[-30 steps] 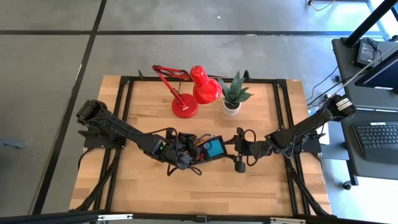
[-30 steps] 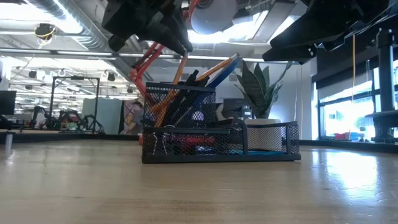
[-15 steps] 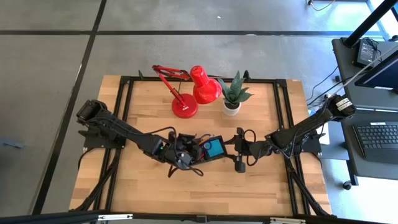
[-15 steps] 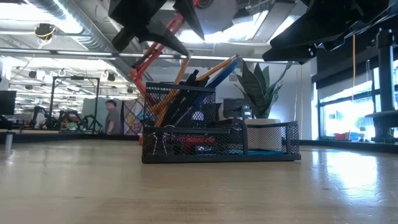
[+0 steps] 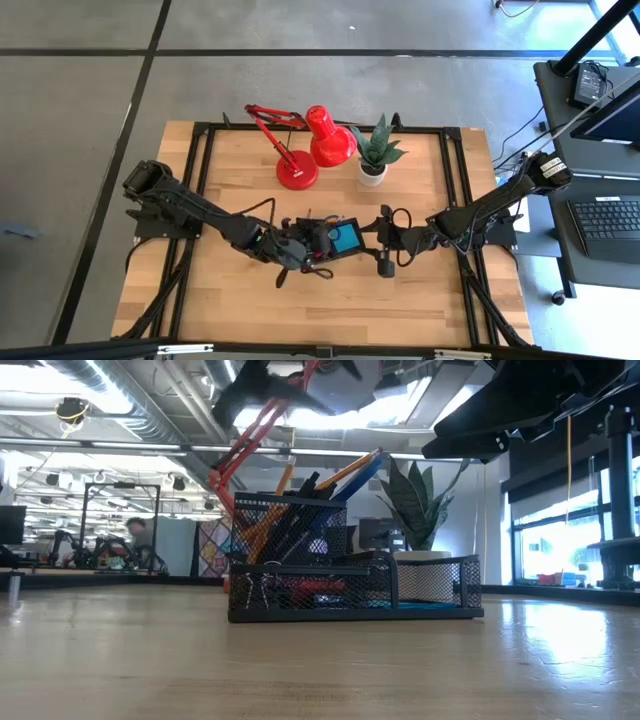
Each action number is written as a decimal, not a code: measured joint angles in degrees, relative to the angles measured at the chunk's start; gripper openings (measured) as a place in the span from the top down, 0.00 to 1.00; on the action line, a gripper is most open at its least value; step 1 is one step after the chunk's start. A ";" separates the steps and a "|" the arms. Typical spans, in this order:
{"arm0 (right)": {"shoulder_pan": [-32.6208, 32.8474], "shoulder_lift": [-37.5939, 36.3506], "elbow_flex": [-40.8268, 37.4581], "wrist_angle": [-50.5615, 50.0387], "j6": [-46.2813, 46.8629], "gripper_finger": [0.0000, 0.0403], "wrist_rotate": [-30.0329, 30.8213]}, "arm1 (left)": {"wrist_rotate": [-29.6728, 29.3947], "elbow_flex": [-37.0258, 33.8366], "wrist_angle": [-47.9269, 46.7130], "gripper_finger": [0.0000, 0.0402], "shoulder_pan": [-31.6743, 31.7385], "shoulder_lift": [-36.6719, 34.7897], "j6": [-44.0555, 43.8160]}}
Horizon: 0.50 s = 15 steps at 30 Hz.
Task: Pick and place office supplies into organizer
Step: Adjust the yellow pencil into the black desk organizer
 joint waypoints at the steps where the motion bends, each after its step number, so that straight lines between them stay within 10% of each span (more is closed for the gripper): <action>1: 0.00 -0.01 0.00 0.00 -0.01 0.42 -0.01 | -0.64 0.00 1.67 0.53 0.00 0.00 -3.59; 9: -0.02 -0.01 0.01 0.19 -0.26 0.42 0.00 | -13.36 0.00 11.03 0.57 -0.14 -1.25 -43.57; 15: -0.02 0.00 -0.01 1.13 -3.29 0.42 0.01 | -7.72 0.00 -1.27 0.58 -0.69 -7.52 -76.17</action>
